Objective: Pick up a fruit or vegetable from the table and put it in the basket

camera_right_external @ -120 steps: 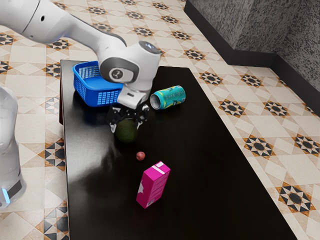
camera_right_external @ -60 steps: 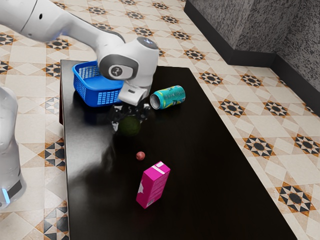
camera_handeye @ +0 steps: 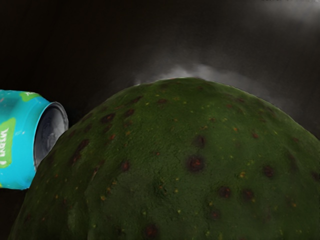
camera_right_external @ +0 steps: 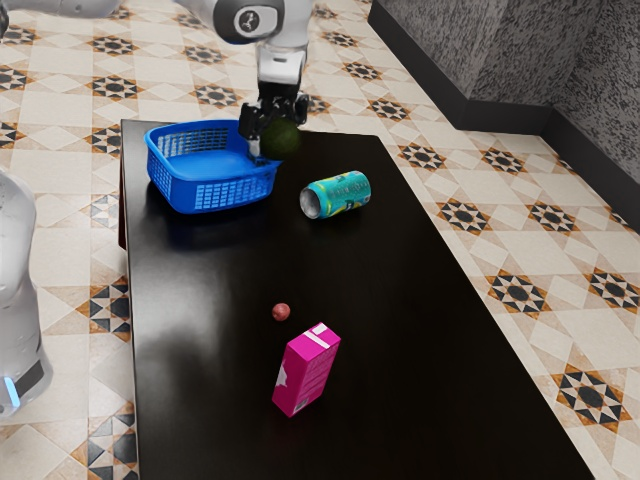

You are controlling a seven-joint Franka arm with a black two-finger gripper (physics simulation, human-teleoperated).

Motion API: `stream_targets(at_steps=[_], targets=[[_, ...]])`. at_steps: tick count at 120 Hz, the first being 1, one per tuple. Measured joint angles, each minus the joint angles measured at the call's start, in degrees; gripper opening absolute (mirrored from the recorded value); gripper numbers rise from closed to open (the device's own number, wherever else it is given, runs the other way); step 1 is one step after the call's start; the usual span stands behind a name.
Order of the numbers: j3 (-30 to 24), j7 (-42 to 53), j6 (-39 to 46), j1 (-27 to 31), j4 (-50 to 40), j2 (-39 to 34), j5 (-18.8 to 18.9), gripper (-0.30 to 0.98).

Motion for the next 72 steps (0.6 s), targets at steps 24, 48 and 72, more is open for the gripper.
stream_targets(at_steps=[24, 48, 72], targets=[[7.5, 0.3, -1.4, -0.8, 2.3, 2.6, 3.3, 0.24], [9.5, 0.9, -1.4, -2.8, 7.0, 8.5, 4.0, 0.27], [10.5, 1.3, -0.9, -2.8, 5.5, 7.4, 4.1, 0.28]])
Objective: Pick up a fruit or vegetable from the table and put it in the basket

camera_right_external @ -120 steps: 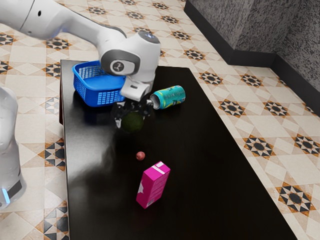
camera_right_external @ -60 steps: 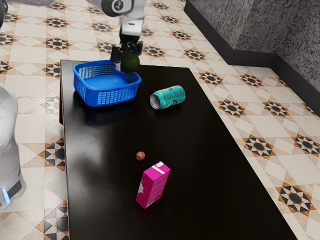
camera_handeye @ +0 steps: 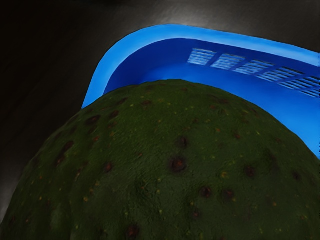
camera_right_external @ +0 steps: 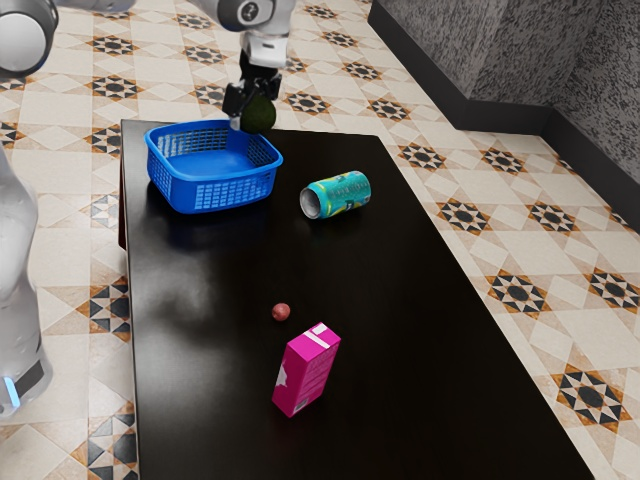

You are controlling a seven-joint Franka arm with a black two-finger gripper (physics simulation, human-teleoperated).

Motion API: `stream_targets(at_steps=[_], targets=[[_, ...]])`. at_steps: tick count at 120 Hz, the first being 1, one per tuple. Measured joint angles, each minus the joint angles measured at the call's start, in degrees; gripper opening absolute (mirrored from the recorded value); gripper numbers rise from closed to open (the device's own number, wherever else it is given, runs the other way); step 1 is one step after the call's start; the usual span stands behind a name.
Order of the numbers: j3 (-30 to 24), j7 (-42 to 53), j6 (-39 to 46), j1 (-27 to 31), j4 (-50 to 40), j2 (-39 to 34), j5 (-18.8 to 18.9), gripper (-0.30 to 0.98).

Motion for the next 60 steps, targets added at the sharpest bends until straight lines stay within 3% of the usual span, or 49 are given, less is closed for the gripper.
stream_targets(at_steps=[10, 22, 60], targets=[[-0.6, 0.1, 0.6, -0.1, -2.8, -2.6, 0.1, 0.30], [-0.7, 0.2, 0.9, -0.2, -3.5, -3.3, 0.2, 0.47], [-0.7, 0.5, 0.8, -0.2, -3.7, -3.4, 0.1, 0.65]])
